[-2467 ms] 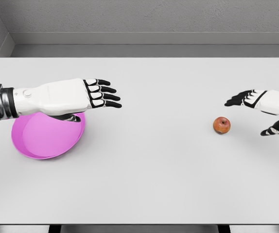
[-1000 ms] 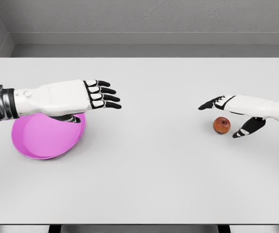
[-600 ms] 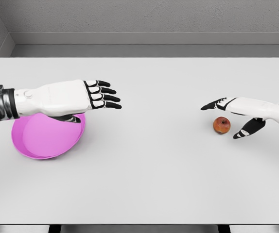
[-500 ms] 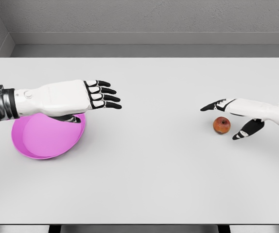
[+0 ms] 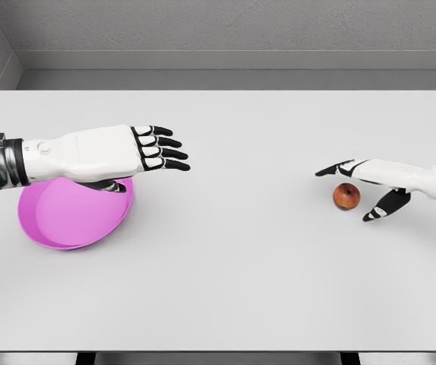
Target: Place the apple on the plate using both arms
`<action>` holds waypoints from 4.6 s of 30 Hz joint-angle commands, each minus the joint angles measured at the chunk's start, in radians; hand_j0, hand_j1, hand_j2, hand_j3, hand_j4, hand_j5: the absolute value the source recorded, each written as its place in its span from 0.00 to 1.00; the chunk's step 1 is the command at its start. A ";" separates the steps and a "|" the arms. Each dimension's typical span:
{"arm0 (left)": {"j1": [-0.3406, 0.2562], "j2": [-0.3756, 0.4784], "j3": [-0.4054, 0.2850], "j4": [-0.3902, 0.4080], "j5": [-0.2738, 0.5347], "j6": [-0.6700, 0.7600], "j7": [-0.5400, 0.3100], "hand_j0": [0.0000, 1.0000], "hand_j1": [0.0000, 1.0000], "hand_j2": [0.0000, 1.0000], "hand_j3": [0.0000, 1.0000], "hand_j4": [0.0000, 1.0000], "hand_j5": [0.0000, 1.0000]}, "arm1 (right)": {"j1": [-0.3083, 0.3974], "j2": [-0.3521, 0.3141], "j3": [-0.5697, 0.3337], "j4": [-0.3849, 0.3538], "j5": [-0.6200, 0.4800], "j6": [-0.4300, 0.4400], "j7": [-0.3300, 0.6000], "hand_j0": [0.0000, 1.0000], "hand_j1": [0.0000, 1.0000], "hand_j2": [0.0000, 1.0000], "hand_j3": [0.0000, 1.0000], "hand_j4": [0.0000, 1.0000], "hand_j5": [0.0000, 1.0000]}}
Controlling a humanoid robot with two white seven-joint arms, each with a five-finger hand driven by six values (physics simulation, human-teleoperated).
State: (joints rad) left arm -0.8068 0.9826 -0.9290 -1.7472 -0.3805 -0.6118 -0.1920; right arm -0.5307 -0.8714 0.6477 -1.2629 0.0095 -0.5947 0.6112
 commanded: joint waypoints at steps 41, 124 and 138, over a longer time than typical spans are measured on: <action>0.011 -0.004 0.001 0.000 0.006 0.001 0.000 1.00 1.00 1.00 1.00 1.00 1.00 | -0.040 0.046 0.001 0.103 0.029 -0.016 0.000 0.93 0.93 0.93 0.93 0.93 0.93; -0.026 -0.298 -0.002 0.086 -0.001 0.001 -0.063 1.00 1.00 1.00 1.00 1.00 1.00 | -0.068 0.054 -0.264 0.131 -0.086 -0.016 0.000 1.00 1.00 1.00 1.00 1.00 1.00; -0.028 -0.507 -0.054 0.279 -0.090 0.001 -0.238 1.00 1.00 1.00 1.00 1.00 1.00 | -0.055 0.048 -0.281 0.119 -0.080 -0.016 0.000 1.00 1.00 1.00 1.00 1.00 1.00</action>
State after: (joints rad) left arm -0.8360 0.4912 -0.9807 -1.4702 -0.4771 -0.6127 -0.4056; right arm -0.5860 -0.8226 0.3670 -1.1415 -0.0632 -0.6136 0.6113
